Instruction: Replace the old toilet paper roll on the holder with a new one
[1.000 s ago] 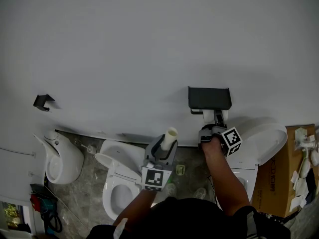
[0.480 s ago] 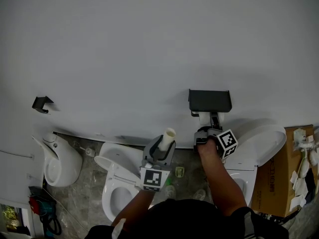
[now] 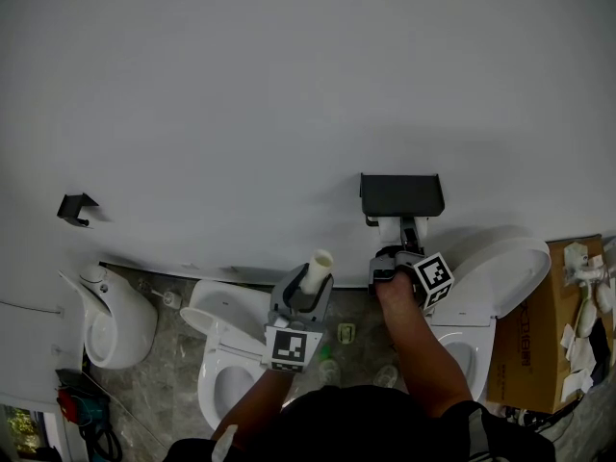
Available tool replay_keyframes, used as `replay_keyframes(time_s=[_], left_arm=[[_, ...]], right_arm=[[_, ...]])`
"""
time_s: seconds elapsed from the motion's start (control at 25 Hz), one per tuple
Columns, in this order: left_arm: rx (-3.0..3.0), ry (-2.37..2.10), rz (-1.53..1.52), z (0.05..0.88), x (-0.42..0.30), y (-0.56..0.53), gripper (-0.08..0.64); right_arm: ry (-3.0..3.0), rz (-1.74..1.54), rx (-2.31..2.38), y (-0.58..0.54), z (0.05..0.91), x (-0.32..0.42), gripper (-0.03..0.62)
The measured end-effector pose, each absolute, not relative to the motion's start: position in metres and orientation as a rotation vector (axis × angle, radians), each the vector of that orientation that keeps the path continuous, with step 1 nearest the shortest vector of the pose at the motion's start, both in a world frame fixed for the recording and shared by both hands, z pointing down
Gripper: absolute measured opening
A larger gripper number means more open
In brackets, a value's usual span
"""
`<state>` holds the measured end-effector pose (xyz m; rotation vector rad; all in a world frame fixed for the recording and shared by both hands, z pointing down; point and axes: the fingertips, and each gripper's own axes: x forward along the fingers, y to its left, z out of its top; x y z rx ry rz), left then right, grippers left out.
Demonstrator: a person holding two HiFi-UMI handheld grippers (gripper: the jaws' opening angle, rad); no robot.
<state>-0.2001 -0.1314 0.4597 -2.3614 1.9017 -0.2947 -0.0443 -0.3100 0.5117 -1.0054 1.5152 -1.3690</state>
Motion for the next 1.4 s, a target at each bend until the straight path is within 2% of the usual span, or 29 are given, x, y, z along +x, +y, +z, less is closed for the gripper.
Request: replay_keyframes(time_s=[0.84, 1.4], left_arm=[[-2.415, 1.889, -0.298, 0.467, -0.195, -0.133, 0.179], [-2.467, 1.873, -0.226, 0.467, -0.167, -0.152, 0.179]], right_arm=[[1.539, -1.359, -0.929, -0.285, 0.514, -0.042, 0.308], [1.954, -1.167, -1.048, -0.236, 0.501, -0.011, 0.314]])
